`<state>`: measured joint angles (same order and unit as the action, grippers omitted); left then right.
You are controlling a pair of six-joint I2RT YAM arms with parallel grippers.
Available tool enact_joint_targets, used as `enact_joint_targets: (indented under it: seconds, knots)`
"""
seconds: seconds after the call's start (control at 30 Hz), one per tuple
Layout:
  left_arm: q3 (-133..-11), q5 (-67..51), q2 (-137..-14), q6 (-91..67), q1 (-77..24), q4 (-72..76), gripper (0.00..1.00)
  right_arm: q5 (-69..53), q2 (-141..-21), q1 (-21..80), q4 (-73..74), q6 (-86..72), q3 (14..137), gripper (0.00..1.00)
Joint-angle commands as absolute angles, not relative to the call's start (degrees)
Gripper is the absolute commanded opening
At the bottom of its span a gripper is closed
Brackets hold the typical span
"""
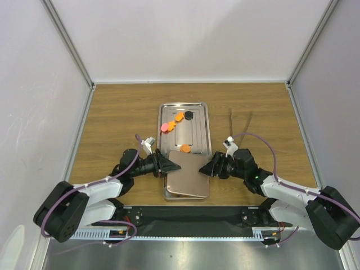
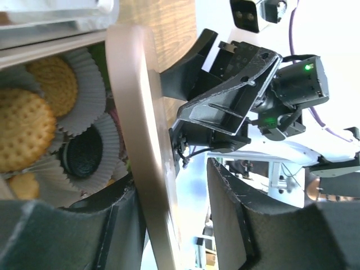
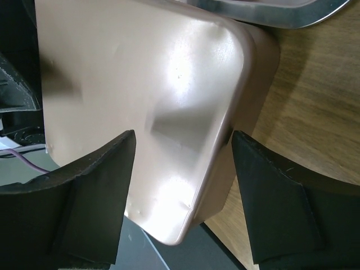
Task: Pack the cookies
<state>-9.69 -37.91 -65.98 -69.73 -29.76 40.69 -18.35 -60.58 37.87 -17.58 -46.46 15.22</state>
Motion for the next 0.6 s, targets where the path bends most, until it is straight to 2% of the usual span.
enact_joint_targets:
  seconds: [0.0, 0.57]
  knots:
    - [-10.02, -38.41, -62.59, -65.31, -28.22, 35.69, 0.49, -16.26, -61.08, 38.76, -17.84, -45.26, 18.19, 0.73]
    - [-8.70, -39.37, -53.88, -59.24, -20.13, 20.31, 0.50, -11.96, -66.00, 42.36, -15.56, -44.21, 21.88, 0.70]
